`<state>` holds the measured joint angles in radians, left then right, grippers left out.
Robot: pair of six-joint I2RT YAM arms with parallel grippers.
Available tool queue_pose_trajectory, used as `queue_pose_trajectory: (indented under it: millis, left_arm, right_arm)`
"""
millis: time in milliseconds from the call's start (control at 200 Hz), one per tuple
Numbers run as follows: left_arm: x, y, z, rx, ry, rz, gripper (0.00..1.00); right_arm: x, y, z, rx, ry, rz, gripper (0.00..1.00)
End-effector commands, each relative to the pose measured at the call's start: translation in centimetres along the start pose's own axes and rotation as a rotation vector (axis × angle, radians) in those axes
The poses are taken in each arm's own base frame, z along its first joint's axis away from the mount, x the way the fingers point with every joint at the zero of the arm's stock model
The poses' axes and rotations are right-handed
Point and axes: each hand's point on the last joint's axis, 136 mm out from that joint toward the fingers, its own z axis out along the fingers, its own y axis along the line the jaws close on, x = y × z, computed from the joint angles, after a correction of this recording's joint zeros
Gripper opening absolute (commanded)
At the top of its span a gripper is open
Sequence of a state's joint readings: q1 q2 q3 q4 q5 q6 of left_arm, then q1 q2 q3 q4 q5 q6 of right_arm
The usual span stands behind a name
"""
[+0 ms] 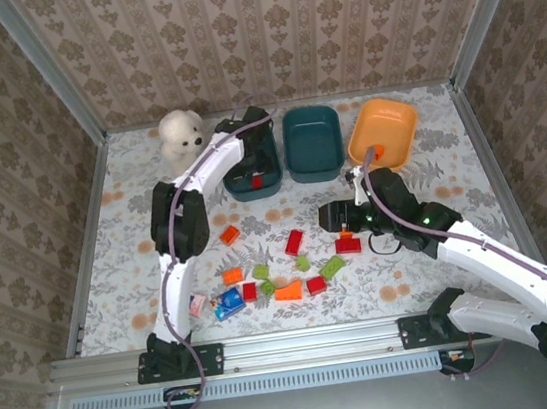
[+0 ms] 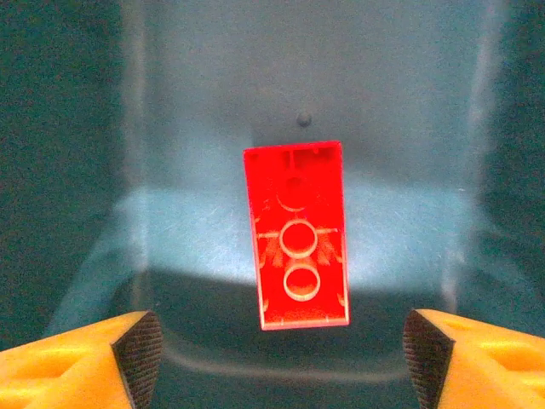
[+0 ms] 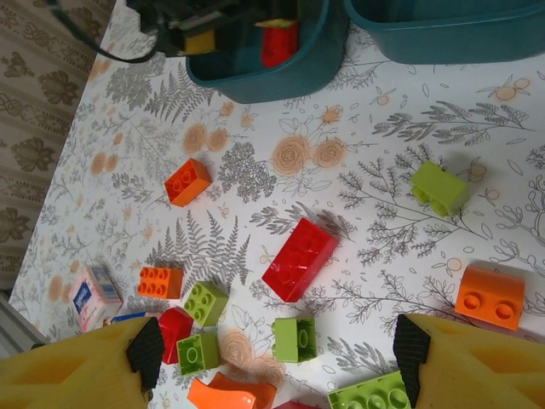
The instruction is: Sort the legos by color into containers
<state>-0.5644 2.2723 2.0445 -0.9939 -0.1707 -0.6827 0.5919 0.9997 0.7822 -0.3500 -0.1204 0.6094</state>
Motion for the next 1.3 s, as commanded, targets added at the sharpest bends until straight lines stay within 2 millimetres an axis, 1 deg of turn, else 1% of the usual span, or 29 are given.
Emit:
queue_pose_trajectory:
  millis: [0, 110, 225, 235, 300, 330, 395, 500, 555, 730, 785, 880, 970, 1060, 1190, 1295]
  left_arm:
    - [-1.4, 0.8, -4.4, -0.004, -0.113, -0.040, 0.80]
    - [-1.6, 1.2, -6.9, 0.022, -0.175, -0.050, 0.80]
    - [-0.9, 1.5, -9.4, 0.065, -0.237, -0.044, 0.81]
    - [-0.6, 1.5, -9.3, 0.062, -0.234, -0.038, 0.81]
    - [0.1, 1.7, -11.0, 0.087, -0.273, -0.021, 0.83]
    - [0.6, 1.7, -11.6, 0.098, -0.289, -0.009, 0.84]
    - [1.8, 1.4, -13.0, 0.138, -0.318, 0.036, 0.86]
    - [4.3, 0.9, -14.9, 0.198, -0.344, 0.123, 0.91]
    - [6.1, 1.0, -15.5, 0.223, -0.342, 0.174, 0.93]
    - [11.8, 1.3, -16.7, 0.406, -0.276, 0.251, 0.94]
    - [13.6, 1.7, -16.9, 0.450, -0.256, 0.267, 0.94]
    - [16.3, 2.3, -17.4, 0.511, -0.232, 0.300, 0.92]
    - [18.5, 3.0, -17.6, 0.527, -0.210, 0.324, 0.91]
    - [20.1, 4.1, -17.4, 0.522, -0.185, 0.319, 0.91]
    - [21.6, 5.2, -17.6, 0.534, -0.177, 0.311, 0.91]
    - [22.0, 6.2, -17.8, 0.519, -0.193, 0.307, 0.90]
  right_arm:
    - [-0.2, -0.5, -1.1, 0.035, -0.020, 0.027, 0.75]
    - [0.5, -1.5, -1.5, 0.072, -0.018, 0.048, 0.74]
    - [1.4, -3.0, -2.1, 0.137, -0.009, 0.061, 0.73]
    - [1.5, -3.1, -2.1, 0.144, -0.007, 0.061, 0.73]
    - [1.5, -3.7, -2.6, 0.176, -0.015, 0.062, 0.73]
    - [2.0, -4.3, -2.8, 0.207, 0.001, 0.065, 0.73]
    - [2.2, -4.6, -3.0, 0.228, 0.008, 0.067, 0.73]
    - [2.5, -4.7, -3.0, 0.244, 0.027, 0.064, 0.73]
    - [2.7, -4.7, -2.9, 0.256, 0.039, 0.054, 0.73]
    - [3.0, -5.0, -2.8, 0.308, 0.064, 0.045, 0.72]
    - [3.1, -5.0, -2.5, 0.318, 0.065, 0.047, 0.72]
    - [3.5, -4.4, -1.9, 0.320, 0.081, 0.047, 0.71]
    - [4.4, -3.6, -1.3, 0.327, 0.105, 0.021, 0.71]
    - [5.6, -2.9, -0.7, 0.333, 0.129, -0.005, 0.71]
    - [7.3, -2.1, 0.0, 0.347, 0.154, -0.023, 0.70]
    - [8.2, -2.8, 0.1, 0.419, 0.173, 0.023, 0.68]
